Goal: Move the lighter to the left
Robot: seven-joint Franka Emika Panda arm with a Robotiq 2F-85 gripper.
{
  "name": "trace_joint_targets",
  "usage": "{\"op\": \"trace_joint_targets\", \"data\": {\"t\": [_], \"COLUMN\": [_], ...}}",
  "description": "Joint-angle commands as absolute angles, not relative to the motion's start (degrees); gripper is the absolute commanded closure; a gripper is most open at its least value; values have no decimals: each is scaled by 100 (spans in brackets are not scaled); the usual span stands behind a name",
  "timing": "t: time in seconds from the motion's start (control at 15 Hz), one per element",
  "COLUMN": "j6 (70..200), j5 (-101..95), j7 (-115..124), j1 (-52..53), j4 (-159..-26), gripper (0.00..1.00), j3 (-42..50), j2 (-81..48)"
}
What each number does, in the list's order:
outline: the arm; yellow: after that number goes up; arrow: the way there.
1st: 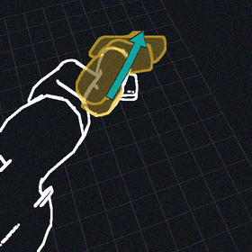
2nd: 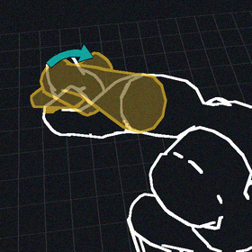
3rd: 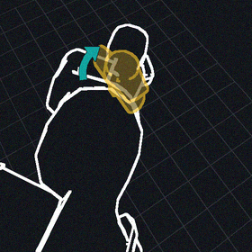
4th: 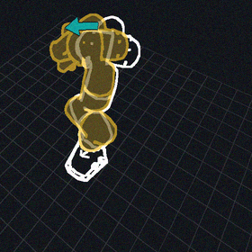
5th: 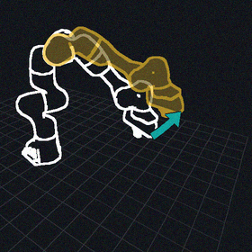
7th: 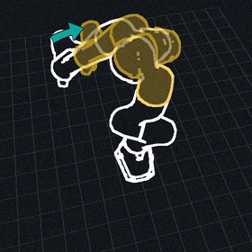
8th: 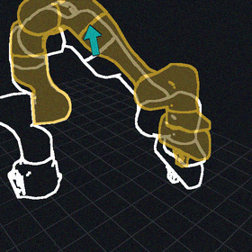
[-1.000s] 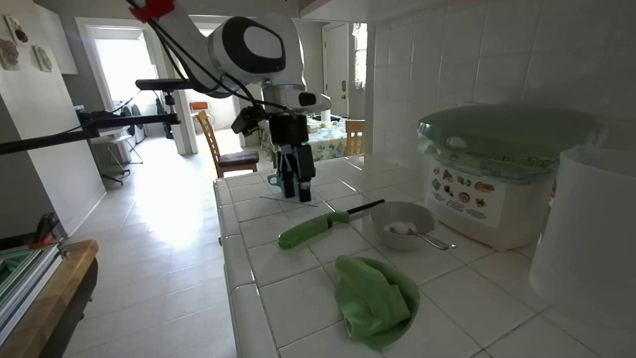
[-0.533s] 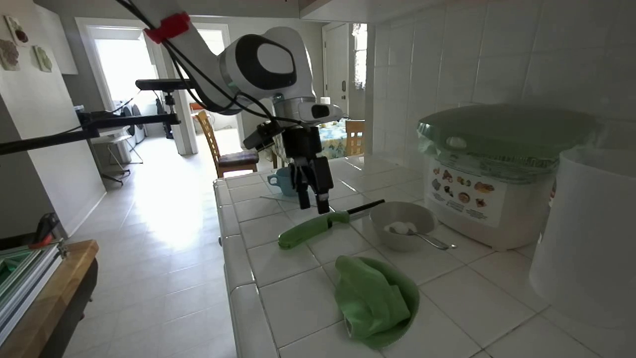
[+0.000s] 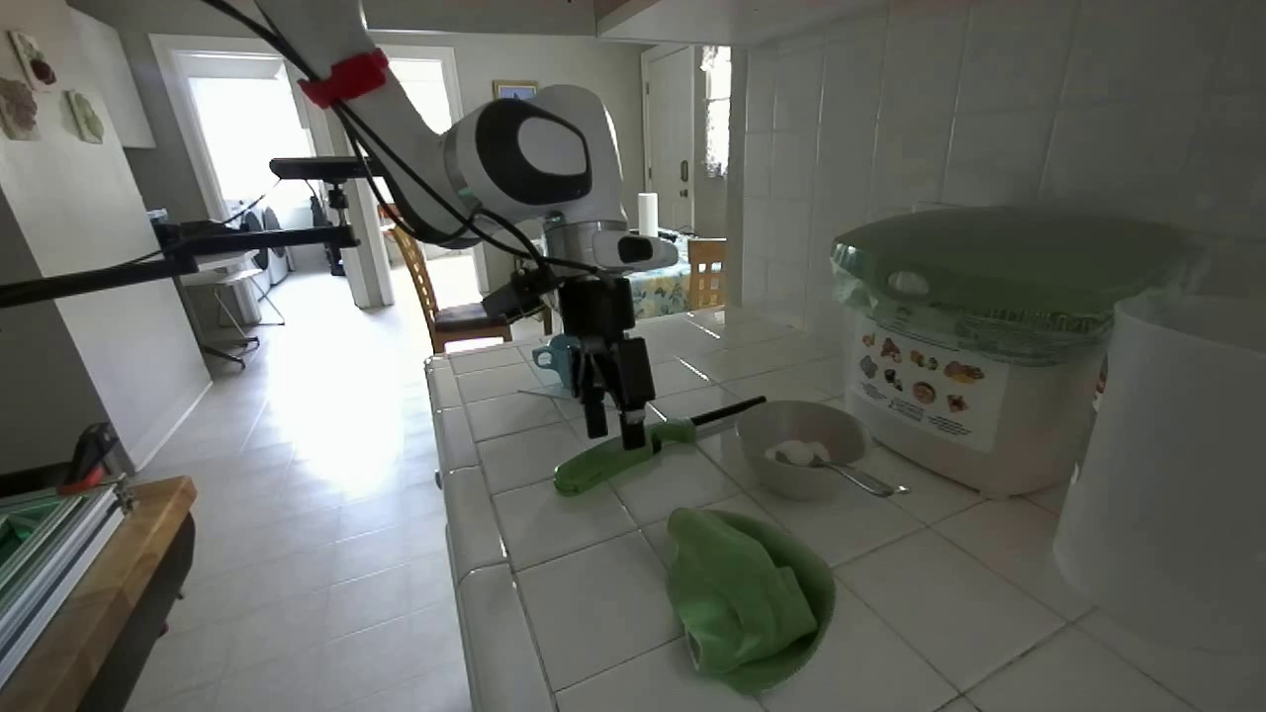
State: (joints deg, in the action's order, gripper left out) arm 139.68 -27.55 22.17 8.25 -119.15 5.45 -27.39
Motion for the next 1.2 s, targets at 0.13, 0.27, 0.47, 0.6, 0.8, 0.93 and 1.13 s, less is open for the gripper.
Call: {"op": "trace_joint_targets", "data": {"t": [0.13, 0.27, 0.47, 0.6, 0.8, 0.93, 1.13], "j6": [13741, 13687, 13622, 13608, 13655, 13667, 13696], "j5": [-2755, -2841, -2875, -2880, -2944, -3006, -3108], "j7": [2198, 2259, 2265, 2258, 2273, 2297, 2319], "j1": [1088, 1165, 1228, 1242, 1284, 1326, 1358], "j4": [-11515, -11437, -11358, -11314, -11299, -11297, -11314], "gripper": [0, 0, 0, 18, 42, 58, 80], "j3": [657, 716, 770, 781, 832, 863, 886], "j2": [-3167, -3189, -3192, -3223, -3263, -3268, -3235]}}
